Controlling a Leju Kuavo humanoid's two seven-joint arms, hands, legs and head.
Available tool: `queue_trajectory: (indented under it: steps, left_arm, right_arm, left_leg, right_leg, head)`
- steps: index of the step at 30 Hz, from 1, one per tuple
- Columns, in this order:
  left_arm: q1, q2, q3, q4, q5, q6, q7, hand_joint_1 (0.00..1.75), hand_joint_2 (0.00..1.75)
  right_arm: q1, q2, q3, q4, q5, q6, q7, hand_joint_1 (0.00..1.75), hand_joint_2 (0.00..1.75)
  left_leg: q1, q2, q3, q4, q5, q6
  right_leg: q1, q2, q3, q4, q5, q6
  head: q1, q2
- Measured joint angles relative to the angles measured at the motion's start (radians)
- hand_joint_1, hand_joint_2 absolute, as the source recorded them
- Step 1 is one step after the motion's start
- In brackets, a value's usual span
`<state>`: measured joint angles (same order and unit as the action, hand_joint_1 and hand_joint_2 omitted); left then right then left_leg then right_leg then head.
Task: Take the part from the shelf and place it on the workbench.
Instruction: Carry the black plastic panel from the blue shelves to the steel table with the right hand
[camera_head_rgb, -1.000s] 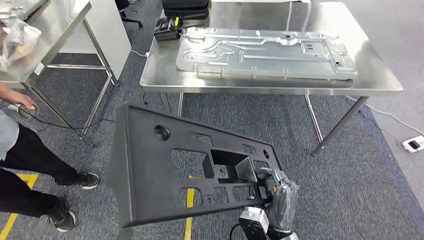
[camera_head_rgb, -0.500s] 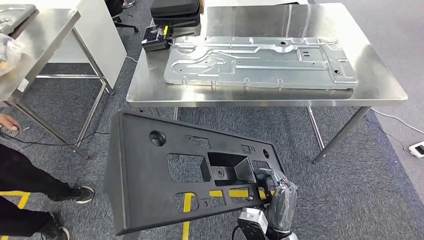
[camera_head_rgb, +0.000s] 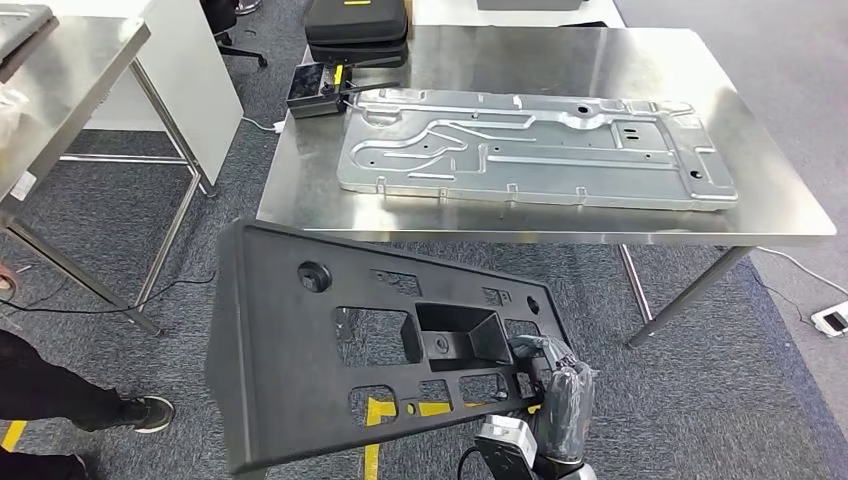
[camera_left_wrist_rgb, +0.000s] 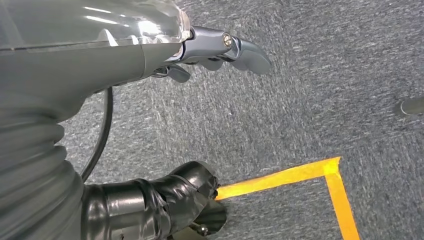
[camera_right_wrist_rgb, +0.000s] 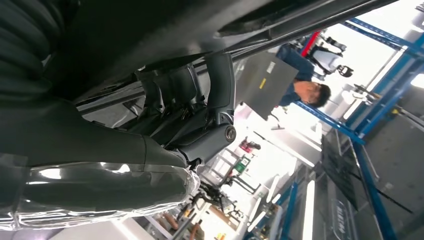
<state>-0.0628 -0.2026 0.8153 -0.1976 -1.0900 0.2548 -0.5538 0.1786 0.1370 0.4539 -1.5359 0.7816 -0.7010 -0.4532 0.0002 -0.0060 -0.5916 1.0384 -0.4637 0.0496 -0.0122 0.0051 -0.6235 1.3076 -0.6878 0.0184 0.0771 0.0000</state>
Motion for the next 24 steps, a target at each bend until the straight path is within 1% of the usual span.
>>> queue_trajectory:
  steps: [1,2,3,4,5,6,7,8,10,11,12,13,14,15,16,17,18,19,20,21,22,23,24]
  left_arm:
    - [0.001,0.0,0.0,0.0,0.0,0.0,0.0,0.0,1.75]
    - [0.002,0.0,0.0,0.0,0.0,0.0,0.0,0.0,1.75]
    - [0.003,-0.001,0.0,0.0,0.0,0.0,0.0,0.0,1.75]
    - [0.004,-0.002,0.001,0.001,0.0,-0.001,0.0,0.0,1.75]
    - [0.004,-0.003,0.001,0.001,-0.001,-0.002,0.0,0.0,1.75]
    - [0.003,-0.004,0.001,0.002,-0.002,-0.002,-0.001,0.0,1.75]
    - [0.003,-0.005,0.001,0.003,-0.003,-0.003,-0.001,0.0,1.75]
    - [0.001,-0.005,0.001,0.003,-0.004,-0.003,-0.001,0.0,1.75]
    - [0.0,-0.006,0.001,0.002,-0.007,-0.003,-0.002,0.0,1.75]
    - [-0.002,-0.006,0.001,0.002,-0.009,-0.003,-0.002,0.0,1.75]
    - [-0.003,-0.006,0.001,0.002,-0.011,-0.003,-0.002,0.0,1.75]
    - [-0.004,-0.006,0.001,0.002,-0.012,-0.003,-0.003,0.0,1.75]
    - [-0.005,-0.006,0.001,0.002,-0.013,-0.003,-0.002,0.0,1.75]
    - [-0.005,-0.006,0.001,0.002,-0.015,-0.003,-0.002,0.0,1.75]
    - [-0.004,-0.006,0.001,0.002,-0.016,-0.003,-0.002,0.0,1.75]
    - [-0.004,-0.006,0.001,0.002,-0.017,-0.003,-0.001,0.0,1.75]
    - [-0.004,-0.006,0.001,0.002,-0.018,-0.003,-0.001,0.0,1.75]
    - [-0.004,-0.006,0.001,0.002,-0.019,-0.004,0.0,0.0,1.75]
    - [-0.005,-0.006,0.001,0.002,-0.02,-0.004,0.0,0.0,1.75]
    - [-0.008,-0.006,0.001,0.002,-0.021,-0.004,0.001,0.0,1.75]
    - [-0.01,-0.007,0.001,0.003,-0.022,-0.005,0.002,0.0,1.75]
    - [-0.011,-0.007,0.001,0.003,-0.023,-0.005,0.003,0.0,1.75]
    - [-0.012,-0.007,0.002,0.003,-0.023,-0.005,0.003,0.0,1.75]
  right_arm:
    - [0.002,0.0,-0.001,0.0,0.0,0.0,0.0,1.75,1.75]
    - [0.002,0.0,-0.002,0.0,0.0,0.0,0.0,1.75,1.75]
    - [0.002,0.0,-0.003,0.0,0.0,0.0,0.0,1.75,1.75]
    - [0.002,-0.001,-0.004,0.0,0.0,0.0,0.0,1.75,1.75]
    - [0.003,-0.001,-0.005,0.0,0.001,0.0,0.0,1.75,1.75]
    - [0.004,-0.001,-0.006,0.0,0.001,0.0,0.0,1.75,1.75]
    - [0.005,-0.001,-0.008,0.0,0.002,0.0,0.0,1.75,1.75]
    - [0.006,-0.001,-0.01,0.0,0.003,0.0,0.0,1.75,1.75]
    - [0.008,0.0,-0.016,-0.005,0.005,0.0,0.0,1.75,1.75]
    - [0.009,0.0,-0.018,-0.008,0.008,0.0,-0.001,1.75,1.75]
    - [0.01,0.001,-0.02,-0.011,0.01,0.0,-0.002,1.75,1.75]
    - [0.01,0.001,-0.023,-0.014,0.014,0.0,-0.005,1.75,1.75]
    - [0.011,0.001,-0.027,-0.016,0.017,0.0,-0.008,1.75,1.75]
    - [0.013,0.001,-0.033,-0.019,0.022,0.0,-0.012,1.75,1.75]
    - [0.015,0.002,-0.04,-0.021,0.026,0.0,-0.016,1.75,1.75]
    - [0.018,0.002,-0.047,-0.025,0.031,0.0,-0.019,1.75,1.75]
    - [0.02,0.004,-0.055,-0.031,0.036,0.0,-0.024,1.75,1.75]
    - [0.021,0.006,-0.064,-0.037,0.04,0.0,-0.028,1.75,1.75]
    - [0.022,0.01,-0.073,-0.045,0.045,0.0,-0.033,1.75,1.75]
    - [0.024,0.013,-0.083,-0.053,0.05,0.0,-0.038,1.75,1.75]
    - [0.025,0.016,-0.093,-0.062,0.054,0.0,-0.042,1.75,1.75]
    - [0.025,0.018,-0.1,-0.07,0.058,0.0,-0.046,1.75,1.75]
    - [0.026,0.02,-0.107,-0.078,0.062,0.0,-0.048,1.75,1.75]
  left_leg:
    - [-0.001,-0.001,0.008,0.0,-0.008,0.001]
    - [-0.002,-0.003,0.019,0.0,-0.016,0.0]
    - [-0.003,-0.005,0.032,0.0,-0.025,-0.001]
    - [-0.003,-0.006,0.042,0.0,-0.034,-0.004]
    - [-0.004,-0.008,0.049,0.001,-0.041,-0.007]
    - [-0.004,-0.009,0.052,0.001,-0.046,-0.011]
    - [-0.004,-0.009,0.05,0.0,-0.048,-0.016]
    - [-0.004,-0.009,0.05,-0.002,-0.049,-0.019]
    - [-0.004,-0.005,0.049,-0.002,-0.055,-0.029]
    - [-0.004,-0.004,0.041,0.018,-0.066,-0.035]
    - [-0.002,-0.003,0.022,0.057,-0.083,-0.042]
    - [0.001,-0.002,-0.009,0.115,-0.104,-0.049]
    - [0.006,-0.002,-0.049,0.181,-0.124,-0.056]
    - [0.011,-0.002,-0.085,0.236,-0.133,-0.062]
    - [0.016,-0.001,-0.109,0.262,-0.124,-0.068]
    - [0.021,-0.001,-0.115,0.251,-0.094,-0.073]
    - [0.025,-0.001,-0.103,0.204,-0.049,-0.078]
    - [0.028,0.0,-0.081,0.139,-0.004,-0.081]
    - [0.027,0.0,-0.057,0.079,0.026,-0.082]
    - [0.025,0.001,-0.037,0.035,0.038,-0.077]
    - [0.023,0.001,-0.027,0.012,0.035,-0.071]
    - [0.018,0.0,-0.023,0.006,0.025,-0.062]
    - [0.018,0.0,-0.02,0.0,0.019,-0.052]
  right_leg:
    - [0.0,0.0,-0.028,0.019,0.02,-0.001]
    - [0.0,0.0,-0.037,-0.003,0.062,-0.003]
    - [0.002,0.0,-0.03,-0.058,0.118,-0.007]
    - [0.005,0.0,-0.017,-0.117,0.166,-0.015]
    - [0.009,0.0,-0.003,-0.171,0.201,-0.022]
    - [0.013,0.0,0.008,-0.209,0.215,-0.028]
    - [0.016,0.0,0.014,-0.226,0.212,-0.033]
    - [0.017,0.0,0.018,-0.239,0.209,-0.035]
    - [0.009,0.001,0.031,-0.259,0.205,-0.04]
    - [0.004,-0.001,0.042,-0.27,0.205,-0.043]
    - [-0.001,-0.003,0.054,-0.28,0.204,-0.046]
    - [-0.002,-0.005,0.063,-0.285,0.201,-0.049]
    - [-0.003,-0.007,0.07,-0.288,0.196,-0.051]
    - [-0.005,-0.007,0.078,-0.288,0.191,-0.052]
    - [-0.007,-0.006,0.085,-0.288,0.185,-0.05]
    - [-0.011,-0.005,0.095,-0.287,0.178,-0.047]
    - [-0.015,-0.003,0.106,-0.287,0.17,-0.042]
    - [-0.018,-0.001,0.114,-0.286,0.162,-0.035]
    - [-0.02,0.0,0.121,-0.284,0.154,-0.027]
    - [-0.02,0.001,0.123,-0.283,0.147,-0.019]
    - [-0.018,0.001,0.123,-0.283,0.142,-0.012]
    - [-0.017,0.001,0.125,-0.285,0.14,-0.005]
    - [-0.017,0.0,0.127,-0.29,0.138,0.001]
  head:
    - [0.0,0.0]
    - [0.0,0.0]
    - [0.0,0.0]
    - [0.0,0.0]
    - [-0.001,0.0]
    - [-0.002,0.0]
    - [-0.003,0.0]
    - [-0.004,0.0]
    - [-0.004,0.0]
    - [-0.005,0.0]
    - [-0.007,0.0]
    - [-0.007,0.0]
    - [-0.008,0.0]
    - [-0.008,0.0]
    - [-0.008,0.0]
    - [-0.009,0.0]
    - [-0.008,0.0]
    - [-0.008,0.0]
    - [-0.009,0.0]
    - [-0.009,0.0]
    - [-0.009,0.0]
    - [-0.009,0.0]
    - [-0.009,0.0]
